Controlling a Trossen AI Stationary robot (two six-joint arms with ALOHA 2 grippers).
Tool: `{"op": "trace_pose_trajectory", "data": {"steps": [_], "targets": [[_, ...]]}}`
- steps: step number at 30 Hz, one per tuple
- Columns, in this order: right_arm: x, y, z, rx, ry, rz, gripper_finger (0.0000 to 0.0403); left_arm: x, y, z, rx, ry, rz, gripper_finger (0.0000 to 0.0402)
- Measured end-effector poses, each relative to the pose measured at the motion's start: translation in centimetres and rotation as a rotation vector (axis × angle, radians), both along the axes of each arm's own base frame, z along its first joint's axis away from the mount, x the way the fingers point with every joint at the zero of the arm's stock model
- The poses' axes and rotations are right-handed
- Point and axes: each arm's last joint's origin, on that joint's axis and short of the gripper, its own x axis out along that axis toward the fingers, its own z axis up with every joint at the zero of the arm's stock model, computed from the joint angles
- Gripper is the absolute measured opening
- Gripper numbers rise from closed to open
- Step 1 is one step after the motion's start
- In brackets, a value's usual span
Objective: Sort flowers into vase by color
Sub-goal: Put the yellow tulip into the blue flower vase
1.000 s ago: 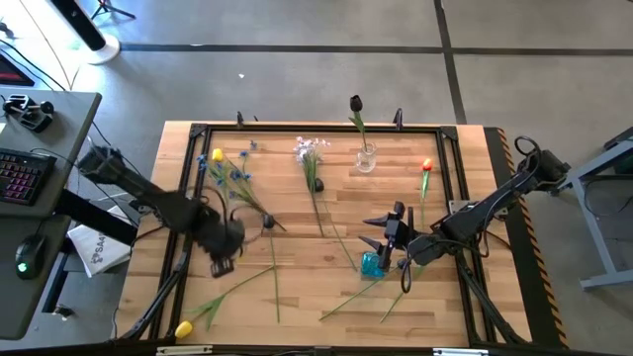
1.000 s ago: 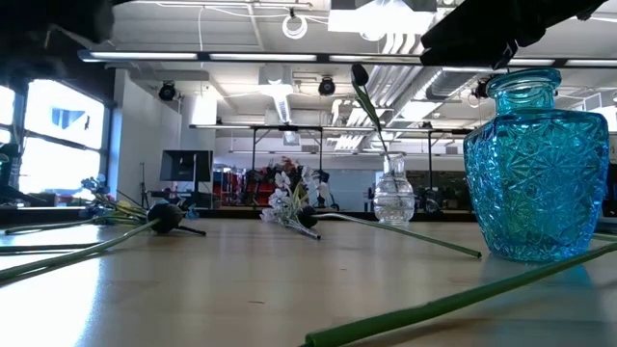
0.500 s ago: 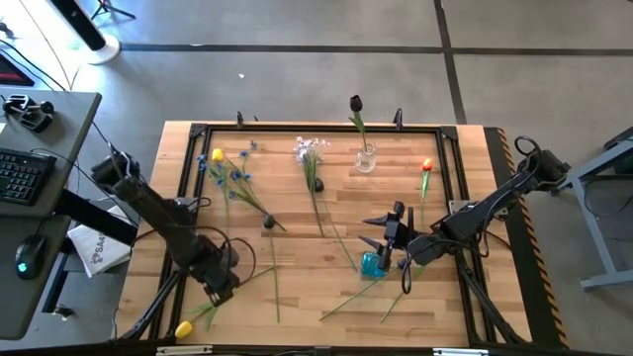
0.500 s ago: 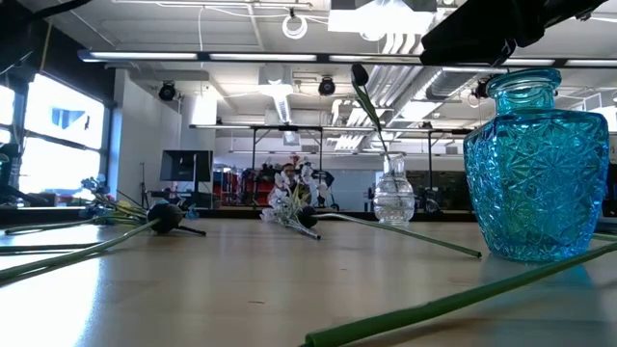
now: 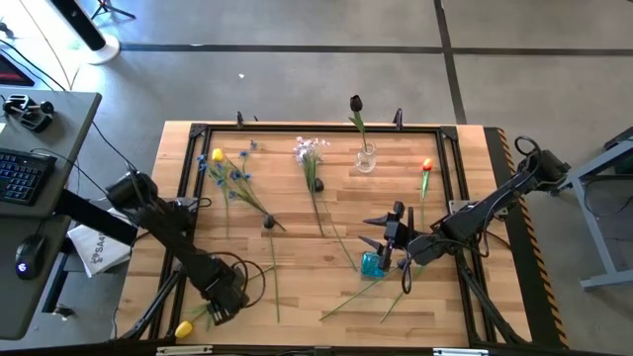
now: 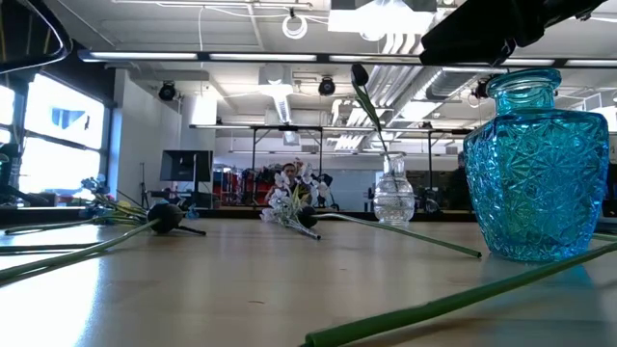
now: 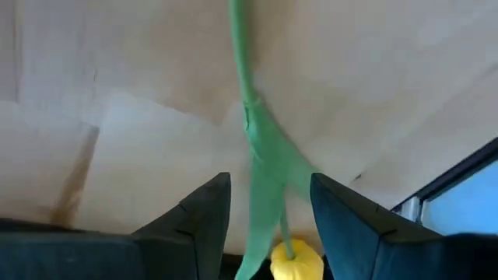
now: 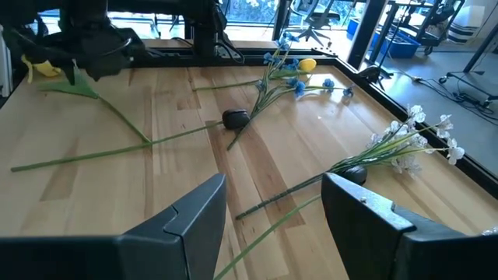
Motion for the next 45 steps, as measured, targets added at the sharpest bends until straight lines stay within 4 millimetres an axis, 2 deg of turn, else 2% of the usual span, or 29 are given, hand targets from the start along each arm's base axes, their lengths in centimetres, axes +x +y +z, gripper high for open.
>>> {"op": "trace_pose_trajectory", "data": {"steps": [7, 11, 16, 18, 22, 27, 32, 38, 41, 45], "targets": [[0.0, 0.0, 0.0, 0.002, -0.003, 0.0, 0.0208, 0.1, 0.0, -1.8, 0.04, 0.035, -0.093, 0.0138], [0.0, 0.0, 0.0, 0.001, -0.002, 0.0, 0.0208, 0.3, 0.1, -2.4, 0.025, 0.046, -0.183, 0.0095], [0.0, 0.0, 0.0, 0.001, -0.002, 0.0, 0.0208, 0.8, 0.9, -2.3, 0.0, 0.045, -0.261, 0.0019], [0.0, 0.0, 0.0, 0.001, -0.003, -0.001, 0.0208, 1.1, 1.3, -2.1, -0.002, 0.028, -0.294, 0.0007], [0.0, 0.0, 0.0, 0.001, -0.003, -0.001, 0.0208, 1.9, 1.8, -1.2, 0.06, -0.066, -0.412, 0.0007], [0.0, 0.0, 0.0, 0.001, -0.002, 0.0, 0.0208, 2.9, 1.8, 0.7, 0.168, -0.157, -0.672, 0.0003], [0.0, 0.0, 0.0, 0.001, -0.002, 0.0, 0.0208, 3.5, 2.2, 2.4, 0.256, -0.187, -1.067, 0.0001], [0.0, 0.0, 0.0, 0.001, -0.002, 0.0, 0.0208, 3.3, 3.0, 2.0, 0.303, -0.131, -1.545, 0.0008], [0.0, 0.0, 0.0, 0.001, -0.003, 0.0, 0.0208, 3.4, 3.6, 1.8, 0.344, -0.102, -1.569, 0.0023], [0.0, 0.0, 0.0, 0.001, -0.003, 0.0, 0.0208, 4.0, 4.4, 1.9, 0.35, -0.113, -1.37, 0.006]]}}
